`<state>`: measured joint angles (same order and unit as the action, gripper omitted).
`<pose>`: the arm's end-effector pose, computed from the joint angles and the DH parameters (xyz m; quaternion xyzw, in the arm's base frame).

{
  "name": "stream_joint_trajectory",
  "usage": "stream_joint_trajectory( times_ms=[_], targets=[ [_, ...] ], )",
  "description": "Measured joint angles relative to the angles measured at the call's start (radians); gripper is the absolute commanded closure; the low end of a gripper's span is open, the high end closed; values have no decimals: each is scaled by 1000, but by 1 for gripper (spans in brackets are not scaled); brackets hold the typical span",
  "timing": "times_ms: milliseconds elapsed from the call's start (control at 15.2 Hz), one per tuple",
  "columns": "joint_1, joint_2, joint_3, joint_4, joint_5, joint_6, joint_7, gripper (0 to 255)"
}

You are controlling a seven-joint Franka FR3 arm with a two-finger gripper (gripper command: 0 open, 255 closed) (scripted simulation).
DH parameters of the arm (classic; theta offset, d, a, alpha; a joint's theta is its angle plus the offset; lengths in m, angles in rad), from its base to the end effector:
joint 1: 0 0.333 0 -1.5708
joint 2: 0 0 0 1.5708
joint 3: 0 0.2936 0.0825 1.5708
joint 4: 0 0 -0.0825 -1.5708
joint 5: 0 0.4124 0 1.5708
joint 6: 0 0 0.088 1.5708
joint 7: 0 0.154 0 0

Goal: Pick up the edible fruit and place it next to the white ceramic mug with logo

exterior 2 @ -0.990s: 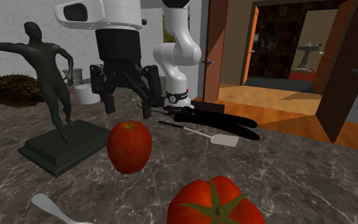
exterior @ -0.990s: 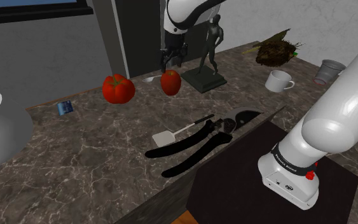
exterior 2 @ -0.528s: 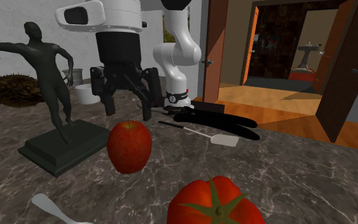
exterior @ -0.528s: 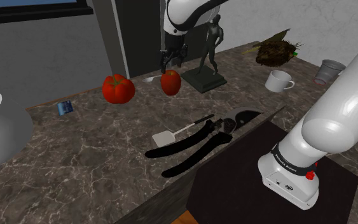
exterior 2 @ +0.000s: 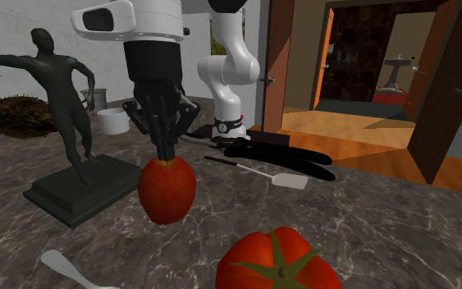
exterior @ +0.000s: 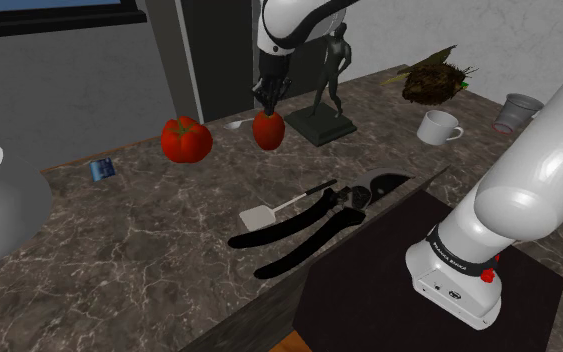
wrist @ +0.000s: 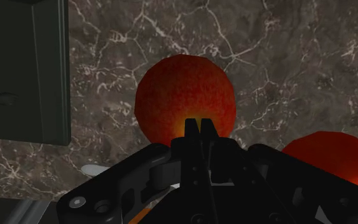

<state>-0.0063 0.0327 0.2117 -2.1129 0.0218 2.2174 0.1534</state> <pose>0.5693 0.1202 0.3219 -0.9991 -0.0196 -0.0334 0.0186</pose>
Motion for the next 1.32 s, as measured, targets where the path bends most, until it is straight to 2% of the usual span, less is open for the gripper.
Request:
stream_joint_trajectory(
  times_ms=[264, 1320],
  targets=[
    [0, -5, 0, 9, 1, -15, 0, 255],
    [-3, -70, -2, 149, 14, -218, -5, 255]
  ],
)
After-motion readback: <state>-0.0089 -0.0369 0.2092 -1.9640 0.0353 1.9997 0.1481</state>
